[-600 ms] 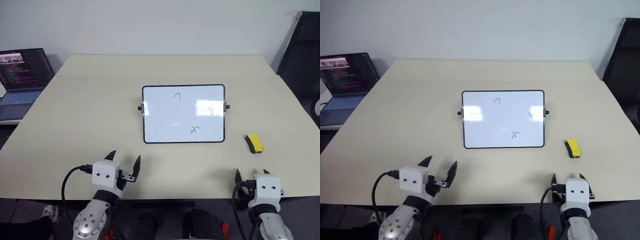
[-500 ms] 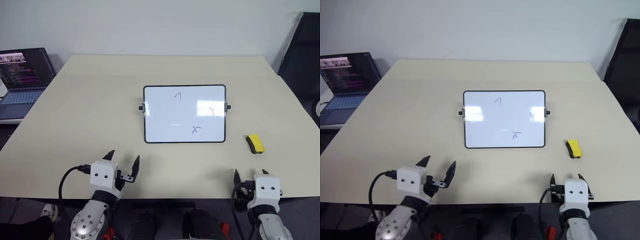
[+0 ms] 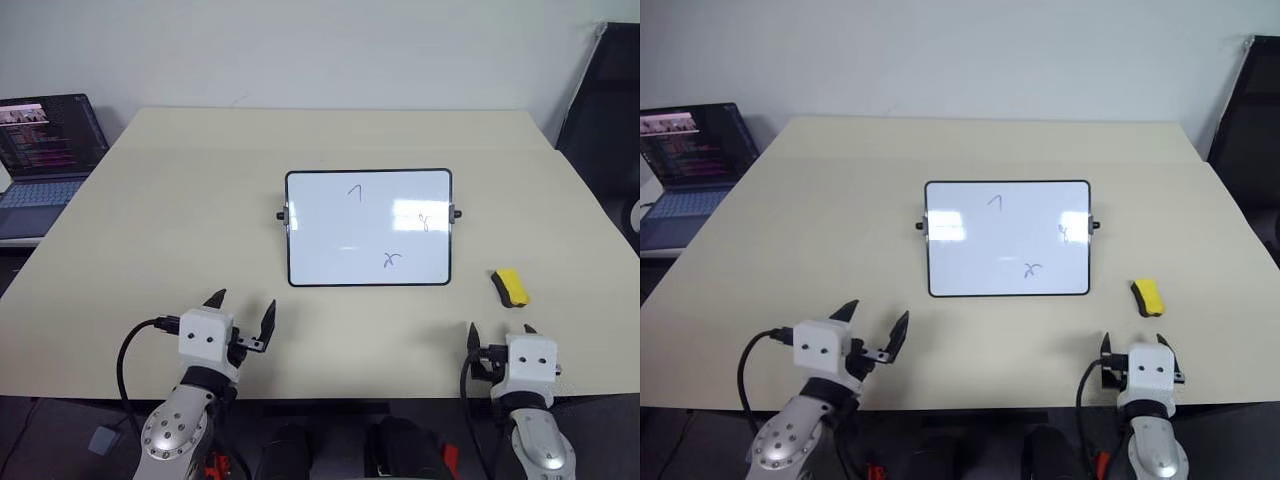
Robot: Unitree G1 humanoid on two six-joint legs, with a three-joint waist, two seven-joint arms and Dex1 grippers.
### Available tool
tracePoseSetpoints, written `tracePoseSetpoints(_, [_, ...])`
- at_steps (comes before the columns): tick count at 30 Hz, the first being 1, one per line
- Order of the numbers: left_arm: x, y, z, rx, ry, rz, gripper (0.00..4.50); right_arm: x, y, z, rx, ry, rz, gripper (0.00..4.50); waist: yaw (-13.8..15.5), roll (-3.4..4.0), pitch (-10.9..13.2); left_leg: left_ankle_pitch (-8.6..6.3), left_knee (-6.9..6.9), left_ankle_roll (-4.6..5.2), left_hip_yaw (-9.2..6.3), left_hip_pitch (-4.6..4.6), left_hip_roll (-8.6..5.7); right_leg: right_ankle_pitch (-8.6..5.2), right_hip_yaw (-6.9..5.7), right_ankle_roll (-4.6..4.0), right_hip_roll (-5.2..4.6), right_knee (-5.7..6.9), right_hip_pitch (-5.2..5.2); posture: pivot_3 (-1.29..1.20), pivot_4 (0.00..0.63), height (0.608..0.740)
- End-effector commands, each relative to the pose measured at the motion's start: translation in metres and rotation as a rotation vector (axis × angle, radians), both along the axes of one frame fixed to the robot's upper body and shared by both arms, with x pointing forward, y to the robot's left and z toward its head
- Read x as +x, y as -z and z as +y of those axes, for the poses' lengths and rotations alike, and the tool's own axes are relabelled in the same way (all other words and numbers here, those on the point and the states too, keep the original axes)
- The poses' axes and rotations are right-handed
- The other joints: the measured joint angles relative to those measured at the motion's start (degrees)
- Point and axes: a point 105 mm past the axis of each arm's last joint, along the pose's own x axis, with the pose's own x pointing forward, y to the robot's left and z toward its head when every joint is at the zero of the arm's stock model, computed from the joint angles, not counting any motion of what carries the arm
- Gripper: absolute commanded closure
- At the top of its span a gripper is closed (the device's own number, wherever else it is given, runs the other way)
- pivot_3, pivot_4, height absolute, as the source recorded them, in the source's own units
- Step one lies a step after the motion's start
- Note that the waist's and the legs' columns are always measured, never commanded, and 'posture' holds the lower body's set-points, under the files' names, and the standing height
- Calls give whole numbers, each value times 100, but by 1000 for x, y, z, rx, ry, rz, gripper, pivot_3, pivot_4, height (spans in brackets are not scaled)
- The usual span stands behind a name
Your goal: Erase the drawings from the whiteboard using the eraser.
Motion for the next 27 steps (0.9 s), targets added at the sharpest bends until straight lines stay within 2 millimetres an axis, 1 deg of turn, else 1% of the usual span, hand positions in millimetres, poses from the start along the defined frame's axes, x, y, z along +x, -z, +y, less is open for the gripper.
tracePoseSetpoints(1, [3,-10,-1,3,-5,-54,0,2,-11,0,-14,4,-47,37,0,0,0,0,0,0,0,1,0,0,1,0,0,0,0,0,150,740])
tracePoseSetpoints(6, [8,-9,-3,-11,2,-56,0,3,-19,3,-23,14,-60,37,1,0,0,0,0,0,2,1,0,1,3,2,1,1,0,0,150,740])
tracePoseSetpoints(13, [11,-6,-6,-18,39,-67,0,0,-24,-3,-31,28,-67,37,1,-1,-1,0,1,0,3,2,-1,3,4,4,2,2,1,0,150,740])
tracePoseSetpoints(14, [15,-8,-6,-21,54,-79,0,1,-25,-4,-32,25,-69,37,1,0,-1,0,1,0,2,2,-1,3,3,4,2,2,1,0,150,740])
tracePoseSetpoints(16, [29,-18,-4,-41,116,-124,0,3,-28,-13,-17,50,-76,37,9,-1,-1,0,1,0,2,2,-1,3,2,4,2,3,1,0,150,740])
tracePoseSetpoints(19, [47,-29,-15,-57,262,-150,0,9,-33,-12,4,10,-86,37,45,-2,-1,2,20,1,1,3,-3,3,0,3,26,9,3,0,150,740])
tracePoseSetpoints(22, [61,-35,-18,-54,304,-163,0,13,-36,-15,2,-13,-85,37,22,-1,-5,2,17,2,10,11,-4,6,8,6,31,9,10,0,150,740])
tracePoseSetpoints(24, [67,-41,-27,-67,376,-176,0,15,-39,-20,-5,-26,-87,37,9,-2,-5,2,14,2,12,11,-7,31,15,47,35,16,8,0,150,740])
tracePoseSetpoints(27, [64,-54,-58,-101,603,-182,0,22,-44,-25,29,-51,-86,37,4,-3,-4,1,11,3,13,3,-11,33,15,51,37,10,4,0,150,740])
